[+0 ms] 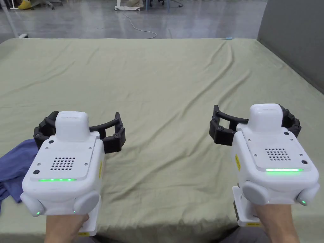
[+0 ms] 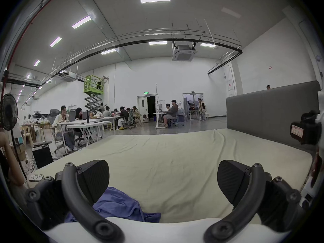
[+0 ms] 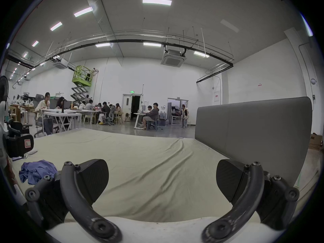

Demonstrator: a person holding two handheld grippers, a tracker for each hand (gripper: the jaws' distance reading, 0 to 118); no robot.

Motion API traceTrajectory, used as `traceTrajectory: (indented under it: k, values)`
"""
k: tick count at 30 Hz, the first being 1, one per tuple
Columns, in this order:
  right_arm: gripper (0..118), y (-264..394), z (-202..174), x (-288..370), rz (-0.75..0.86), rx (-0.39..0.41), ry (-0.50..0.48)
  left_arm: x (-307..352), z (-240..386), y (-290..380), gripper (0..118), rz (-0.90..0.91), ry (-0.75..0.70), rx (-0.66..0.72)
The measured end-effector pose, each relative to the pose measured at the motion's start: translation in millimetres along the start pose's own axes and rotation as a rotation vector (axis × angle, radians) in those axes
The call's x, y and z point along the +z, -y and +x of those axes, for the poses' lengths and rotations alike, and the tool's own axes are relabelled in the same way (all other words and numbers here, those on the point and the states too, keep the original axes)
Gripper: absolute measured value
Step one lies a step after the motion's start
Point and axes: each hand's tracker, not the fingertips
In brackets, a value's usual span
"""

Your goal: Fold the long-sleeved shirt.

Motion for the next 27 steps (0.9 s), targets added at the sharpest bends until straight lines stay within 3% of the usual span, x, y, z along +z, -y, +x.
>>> traceTrajectory:
  k: [18, 19, 20, 21, 22, 23, 24, 27]
  values:
    - [118, 3, 3, 3, -0.005, -0.004, 0.027, 6, 1, 3, 118, -0.024, -0.039, -0.003]
    - [114, 3, 3, 3, -0.008, -0.008, 0.028, 7, 0, 3, 113, -0.033, -0.033, 0.001]
    - [89, 2, 4, 4, -0.018, -0.017, 0.022, 8, 0, 2, 85, -0.04, -0.038, 0.005]
    - [38, 1, 5, 4, -0.028, -0.027, 0.008, 11, 0, 1, 31, -0.035, -0.041, 0.009]
    - [0, 1, 6, 5, -0.034, -0.027, 0.007, 12, 1, 1, 0, -0.019, -0.043, 0.009]
    - [0, 1, 4, 2, -0.049, -0.009, 0.011, 9, 1, 1, 0, -0.045, -0.095, -0.02]
    - [0, 5, 1, -2, -0.049, 0.028, 0.096, 10, 3, -1, 0, -0.037, -0.128, -0.036]
    - [0, 5, -6, -2, -0.047, 0.019, 0.022, 12, -4, -3, 0, -0.036, -0.063, 0.001]
